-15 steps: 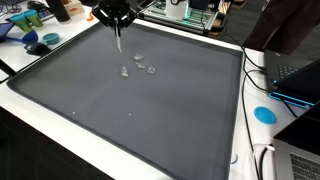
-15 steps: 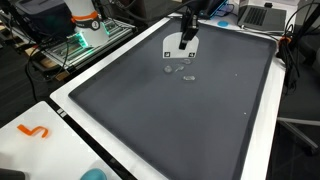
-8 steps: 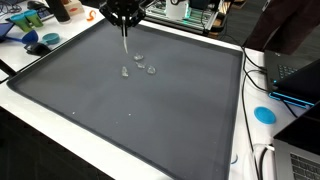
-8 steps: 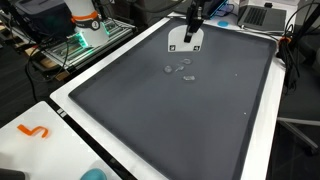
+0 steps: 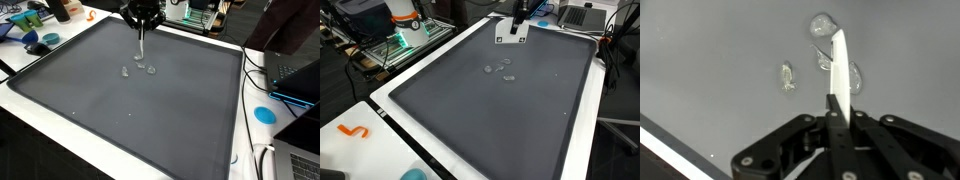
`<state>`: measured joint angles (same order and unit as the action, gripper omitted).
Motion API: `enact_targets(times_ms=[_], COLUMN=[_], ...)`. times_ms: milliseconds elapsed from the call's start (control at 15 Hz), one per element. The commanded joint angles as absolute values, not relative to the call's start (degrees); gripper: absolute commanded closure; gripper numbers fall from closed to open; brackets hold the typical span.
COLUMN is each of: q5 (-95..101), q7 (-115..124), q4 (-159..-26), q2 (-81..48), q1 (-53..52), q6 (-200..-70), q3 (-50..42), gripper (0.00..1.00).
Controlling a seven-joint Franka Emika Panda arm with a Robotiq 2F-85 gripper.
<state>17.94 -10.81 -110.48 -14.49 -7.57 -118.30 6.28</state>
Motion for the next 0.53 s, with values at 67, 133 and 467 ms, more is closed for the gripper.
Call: enact_targets(times_ms=[67, 133, 467], q5=[17.8, 18.0, 18.4], q7=[-7.4, -6.7, -3.9], q4=[-109.5, -109.3, -107.6], q2=[-15.4, -15.7, -17.8], q1=[-9.7, -10.2, -12.1], q6=[-115.4, -115.3, -115.7], q3=[7.4, 7.6, 8.3], gripper=[0.99, 0.99, 0.99])
